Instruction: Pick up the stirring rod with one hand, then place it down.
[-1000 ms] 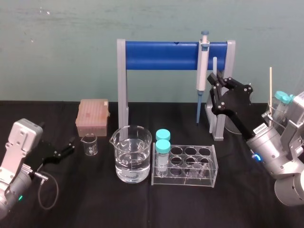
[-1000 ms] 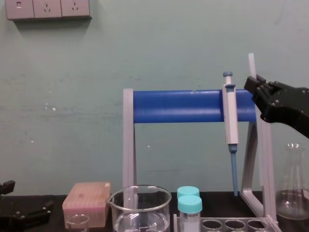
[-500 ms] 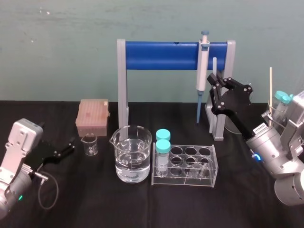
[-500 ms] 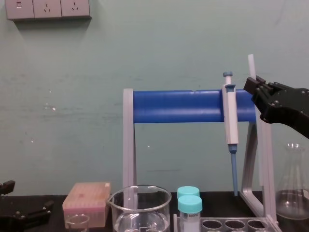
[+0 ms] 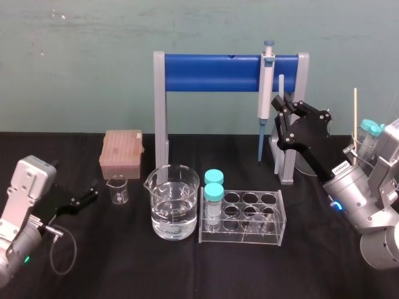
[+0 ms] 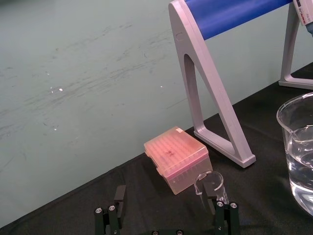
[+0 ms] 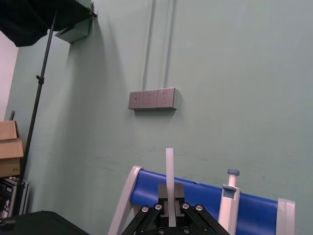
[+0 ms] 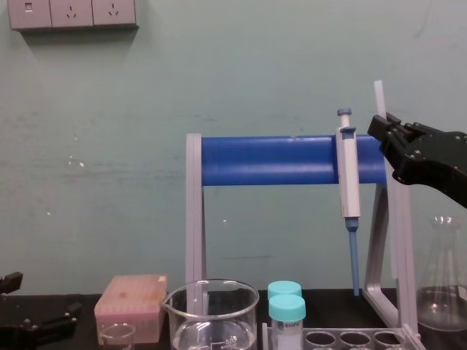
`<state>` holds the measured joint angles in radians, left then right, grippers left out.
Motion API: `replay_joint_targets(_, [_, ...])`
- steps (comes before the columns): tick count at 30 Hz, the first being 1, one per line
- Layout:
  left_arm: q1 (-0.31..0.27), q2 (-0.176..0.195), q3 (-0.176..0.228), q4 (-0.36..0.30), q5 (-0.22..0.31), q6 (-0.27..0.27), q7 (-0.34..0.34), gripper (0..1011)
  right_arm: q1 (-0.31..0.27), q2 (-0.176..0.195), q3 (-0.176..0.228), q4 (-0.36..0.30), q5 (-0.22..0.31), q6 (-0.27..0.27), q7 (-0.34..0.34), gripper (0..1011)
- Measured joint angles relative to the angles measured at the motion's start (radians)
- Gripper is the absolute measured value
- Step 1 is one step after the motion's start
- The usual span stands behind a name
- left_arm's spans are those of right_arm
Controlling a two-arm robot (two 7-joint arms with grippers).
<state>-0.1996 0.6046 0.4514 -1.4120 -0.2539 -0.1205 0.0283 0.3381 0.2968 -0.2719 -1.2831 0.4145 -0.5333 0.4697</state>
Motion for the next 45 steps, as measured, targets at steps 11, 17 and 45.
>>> replay_joint_targets(11, [0.0, 0.0, 0.0, 0.0, 0.0, 0.0, 0.0, 1000, 0.0, 0.0, 0.0, 0.0, 0.0, -0.001, 0.0, 67])
replay_joint_targets(17, [0.0, 0.0, 0.0, 0.0, 0.0, 0.0, 0.0, 1000, 0.0, 0.0, 0.0, 0.0, 0.001, -0.001, 0.0, 67])
replay_joint_targets(45, [0.0, 0.0, 0.0, 0.0, 0.0, 0.0, 0.0, 1000, 0.0, 0.0, 0.0, 0.0, 0.001, -0.001, 0.0, 67])
